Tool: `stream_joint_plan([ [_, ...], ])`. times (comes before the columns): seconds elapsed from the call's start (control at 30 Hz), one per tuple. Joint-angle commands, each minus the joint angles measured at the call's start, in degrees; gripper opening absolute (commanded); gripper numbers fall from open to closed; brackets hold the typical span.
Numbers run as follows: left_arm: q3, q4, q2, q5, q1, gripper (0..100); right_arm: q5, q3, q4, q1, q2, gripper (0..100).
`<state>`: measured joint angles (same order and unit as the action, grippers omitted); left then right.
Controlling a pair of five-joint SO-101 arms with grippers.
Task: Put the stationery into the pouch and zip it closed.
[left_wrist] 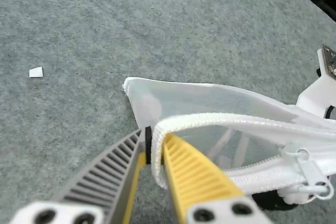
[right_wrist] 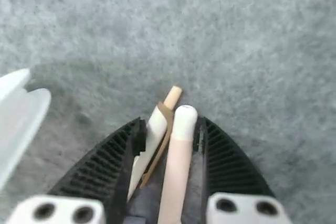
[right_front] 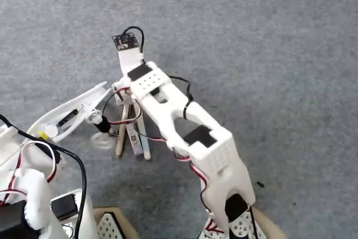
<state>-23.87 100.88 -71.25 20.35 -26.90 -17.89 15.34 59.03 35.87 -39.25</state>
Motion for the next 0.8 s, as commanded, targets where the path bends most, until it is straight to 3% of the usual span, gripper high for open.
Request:
stream_joint_plan([
  [0.0, 2.2, -0.1, 0.0, -0.2, -0.7, 3, -0.4, 4.8, 4.0, -4.1, -2.8, 6.0],
  [0.07, 2.2, -0.1, 0.0, -0.3, -0.7, 3, -0.1, 6.7, 5.7, -5.3, -4.3, 0.9],
  [0.77, 2.2, -0.1, 0.0, -0.4, -0.5, 3, 1.1, 15.7, 19.0, -6.4, 1.9, 1.2],
])
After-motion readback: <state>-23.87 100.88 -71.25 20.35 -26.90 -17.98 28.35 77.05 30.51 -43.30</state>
